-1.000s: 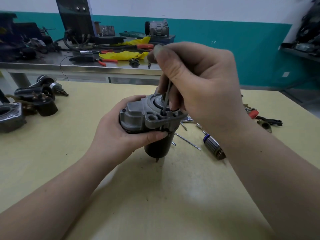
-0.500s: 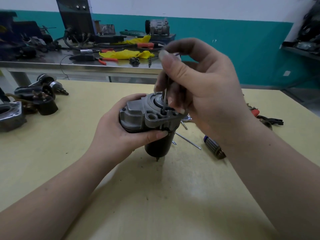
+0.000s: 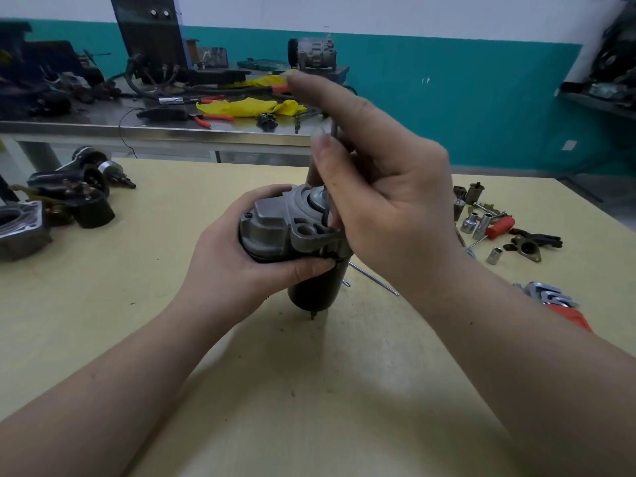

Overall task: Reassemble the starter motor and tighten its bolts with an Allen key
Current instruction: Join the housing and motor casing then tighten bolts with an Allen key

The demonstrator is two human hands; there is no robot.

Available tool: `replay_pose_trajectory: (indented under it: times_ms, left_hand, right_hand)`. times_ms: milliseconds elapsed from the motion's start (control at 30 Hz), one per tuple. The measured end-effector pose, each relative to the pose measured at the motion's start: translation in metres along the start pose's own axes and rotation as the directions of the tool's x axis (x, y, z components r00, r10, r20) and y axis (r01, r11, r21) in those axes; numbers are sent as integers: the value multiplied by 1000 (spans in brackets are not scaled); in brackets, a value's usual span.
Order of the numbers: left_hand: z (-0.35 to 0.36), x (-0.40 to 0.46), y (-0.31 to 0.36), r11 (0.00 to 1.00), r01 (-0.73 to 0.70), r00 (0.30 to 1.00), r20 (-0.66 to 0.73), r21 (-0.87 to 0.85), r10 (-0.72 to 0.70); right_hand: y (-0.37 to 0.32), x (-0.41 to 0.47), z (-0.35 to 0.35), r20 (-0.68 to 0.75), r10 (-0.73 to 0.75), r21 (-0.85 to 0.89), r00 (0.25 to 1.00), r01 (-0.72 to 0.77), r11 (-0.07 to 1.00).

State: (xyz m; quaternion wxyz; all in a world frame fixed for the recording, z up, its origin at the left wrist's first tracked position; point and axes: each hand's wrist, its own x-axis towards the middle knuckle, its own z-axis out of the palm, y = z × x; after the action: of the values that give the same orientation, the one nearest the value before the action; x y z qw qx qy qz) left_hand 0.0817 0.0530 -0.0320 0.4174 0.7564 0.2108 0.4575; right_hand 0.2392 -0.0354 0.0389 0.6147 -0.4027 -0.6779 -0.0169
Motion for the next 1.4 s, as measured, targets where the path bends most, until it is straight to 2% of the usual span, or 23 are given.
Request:
replay_pose_trajectory:
  times_ms: [100,367,467,533,600,667,767,833,1033,1133,1200,1267,1333,1400]
  left_hand:
    - [-1,0,1,1000,3,1000,-4,-5,-3]
    - [0,1,2,1000,8,1000,-11,9,-8]
    - [-1,1,2,1000,17,1000,5,12,-17]
    - [-1,0,2,1000,23,1000,4,15,-23]
    - [0,1,1,1000,22,1000,3,16,-22]
    - [0,1,2,1000,20,1000,12,13,-20]
    - [2,1,3,1000,21,1000,14,2,-21]
    - [2,1,3,1000,22,1000,15,-4,-22]
    - [0,1,0,1000,15,1000,19,-14,-15]
    - [0,2,-1,1000,12,1000,11,-7,-12]
    - [1,2,0,1000,9,1000,4,-3,-9]
    - [1,2,0,1000,9,1000,-3,-4,-9]
    - [0,2,0,1000,20,1000,-6,-5,-20]
    - [0,1,0,999,31,1000,1,-11,-31]
  right_hand:
    - [-7,9,-6,36,75,37,997,-76,996]
    - [-14,21,-5,-58,333,78,941,-329,941]
    - [-15,24,-8,67,434,234,898,-437,868]
    - [-12,23,-11,155,439,335,885,-465,820]
    - [-8,16,-12,122,387,333,914,-405,851]
    - [-2,5,-9,-21,311,287,950,-293,912]
    - [4,-8,3,-197,192,243,961,-141,960]
    - [6,-10,6,-230,103,165,968,-66,984]
    - [-4,5,-10,-44,175,164,984,-166,972]
    - [-11,15,-10,-49,221,156,974,-211,965]
    - [-12,16,-9,-60,301,165,952,-288,943]
    - [-11,18,-8,-30,413,244,910,-394,886]
    - [-11,21,-9,82,504,383,860,-494,781]
    - [-8,22,-13,199,516,479,833,-542,691]
